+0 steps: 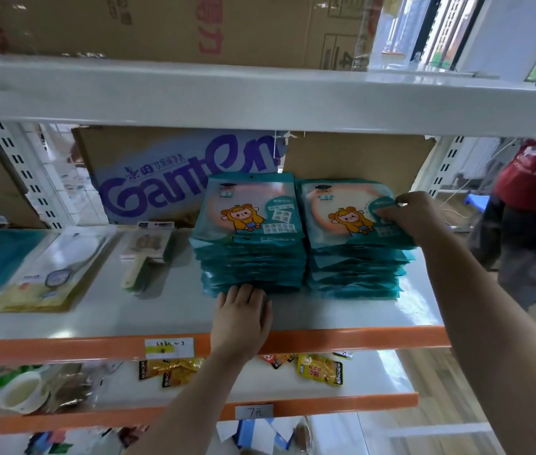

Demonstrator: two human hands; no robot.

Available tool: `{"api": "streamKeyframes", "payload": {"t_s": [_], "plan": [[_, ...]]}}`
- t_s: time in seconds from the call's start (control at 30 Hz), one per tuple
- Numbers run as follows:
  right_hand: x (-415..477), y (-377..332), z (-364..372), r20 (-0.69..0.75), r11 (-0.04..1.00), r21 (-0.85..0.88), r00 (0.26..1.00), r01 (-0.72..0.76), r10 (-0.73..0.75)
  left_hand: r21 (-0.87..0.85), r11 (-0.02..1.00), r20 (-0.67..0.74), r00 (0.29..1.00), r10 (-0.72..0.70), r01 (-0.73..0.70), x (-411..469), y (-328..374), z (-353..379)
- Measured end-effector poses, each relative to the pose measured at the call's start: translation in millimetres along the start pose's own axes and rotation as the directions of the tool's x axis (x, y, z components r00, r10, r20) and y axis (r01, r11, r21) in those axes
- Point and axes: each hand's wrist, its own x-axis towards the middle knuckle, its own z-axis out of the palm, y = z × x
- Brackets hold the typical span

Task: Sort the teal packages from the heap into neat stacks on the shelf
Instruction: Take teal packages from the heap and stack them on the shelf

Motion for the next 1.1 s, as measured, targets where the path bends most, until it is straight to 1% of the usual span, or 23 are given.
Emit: {"api": "streamKeyframes", "payload": {"t_s": [0.1,0.23,0.43,0.67,0.8,0.93,1.0,1.03,1.1], "plan": [[-1.3,-3.7,3.6,-0.017,0.987,-0.126,0.995,0.096,-0.099,0.009,1.0,-0.012,1.0,0.006,-0.006,-0.3,0.5,0.4],[-1.1,-5.4,4.2,-0.03,0.974,-0.19,0.991,0.125,-0.133,0.014,1.0,-0.03,0.999,0.015,-0.015,-1.0,-0.2,2.8],[-7.0,-9.4,2.9,-0.048,0.982,-0.17,0.994,0.084,-0.093,0.02,1.0,-0.047,0.999,0.006,-0.005,0.0,-0.1,4.8],[-12.8,-4.3,12.3,-0.194,0.991,-0.123,0.977,0.059,-0.082,0.001,1.0,-0.042,0.999,0.0,0.0,-1.0,0.5,2.9],[-15.2,-4.6,13.0,-0.185,0.966,-0.243,0.974,0.087,-0.134,0.005,1.0,-0.036,0.999,-0.005,0.005,-0.8,0.9,1.9],[-19.3,-4.2,12.8,-0.145,0.941,-0.317,0.974,0.121,-0.174,0.009,1.0,-0.018,1.0,-0.013,0.014,-1.1,1.0,1.3],[-23.6,-2.8,14.3,-0.163,0.915,-0.369,0.958,0.162,-0.235,-0.006,1.0,-0.009,1.0,-0.015,0.015,-1.5,0.4,1.1],[-25.8,-1.8,16.0,-0.185,0.907,-0.372,0.942,0.198,-0.281,-0.023,1.0,-0.007,1.0,-0.013,0.013,-1.2,-0.1,0.9],[-34.9,-3.4,20.5,-0.195,0.911,-0.308,0.92,0.272,-0.341,-0.067,0.998,-0.007,1.0,-0.012,0.012,-0.9,-1.1,-1.2]]}}
